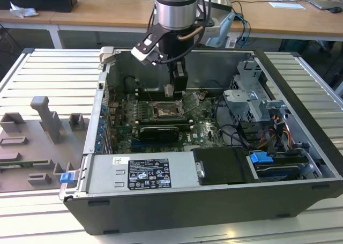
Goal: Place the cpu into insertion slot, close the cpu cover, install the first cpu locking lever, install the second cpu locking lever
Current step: 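Place the cpu into insertion slot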
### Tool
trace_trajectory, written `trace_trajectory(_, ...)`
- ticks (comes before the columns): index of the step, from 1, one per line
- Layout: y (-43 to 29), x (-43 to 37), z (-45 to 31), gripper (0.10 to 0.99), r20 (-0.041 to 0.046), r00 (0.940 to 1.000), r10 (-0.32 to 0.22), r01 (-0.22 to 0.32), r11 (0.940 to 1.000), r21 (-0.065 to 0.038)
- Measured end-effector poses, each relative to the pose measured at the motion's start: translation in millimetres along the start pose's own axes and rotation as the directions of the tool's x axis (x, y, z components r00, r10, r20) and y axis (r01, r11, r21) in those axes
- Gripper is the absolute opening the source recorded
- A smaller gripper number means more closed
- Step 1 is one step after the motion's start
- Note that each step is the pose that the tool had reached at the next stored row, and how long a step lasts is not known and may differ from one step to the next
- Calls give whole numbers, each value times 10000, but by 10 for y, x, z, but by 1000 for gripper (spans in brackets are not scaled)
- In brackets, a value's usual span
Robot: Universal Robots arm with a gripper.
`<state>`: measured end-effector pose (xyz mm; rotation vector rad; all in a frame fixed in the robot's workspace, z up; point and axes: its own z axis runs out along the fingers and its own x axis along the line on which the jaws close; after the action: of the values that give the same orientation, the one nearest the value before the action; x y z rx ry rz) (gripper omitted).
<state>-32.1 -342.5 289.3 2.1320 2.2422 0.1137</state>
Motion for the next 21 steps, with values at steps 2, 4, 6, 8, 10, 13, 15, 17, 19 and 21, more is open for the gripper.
trace_trajectory(2,-20,0,73,537,1,10000,6,-6,10000,0)
trace_trajectory(4,-35,-1,113,537,1,10000,6,-6,10000,0)
trace_trajectory(6,-53,0,164,537,1,10000,6,-6,10000,0)
trace_trajectory(8,-63,0,202,537,1,10000,7,-7,10000,0)
trace_trajectory(10,-66,6,226,537,2,10000,19,-19,10000,0)
trace_trajectory(13,-70,25,280,537,8,10000,87,-87,10000,-1)
trace_trajectory(15,-80,32,316,537,9,10000,96,-96,10000,-3)
trace_trajectory(17,-116,37,389,537,9,10000,95,-95,10000,-1)
trace_trajectory(19,-136,56,447,537,9,10000,96,-96,10000,-1)
trace_trajectory(21,-149,74,475,537,8,10000,95,-95,10000,-2)
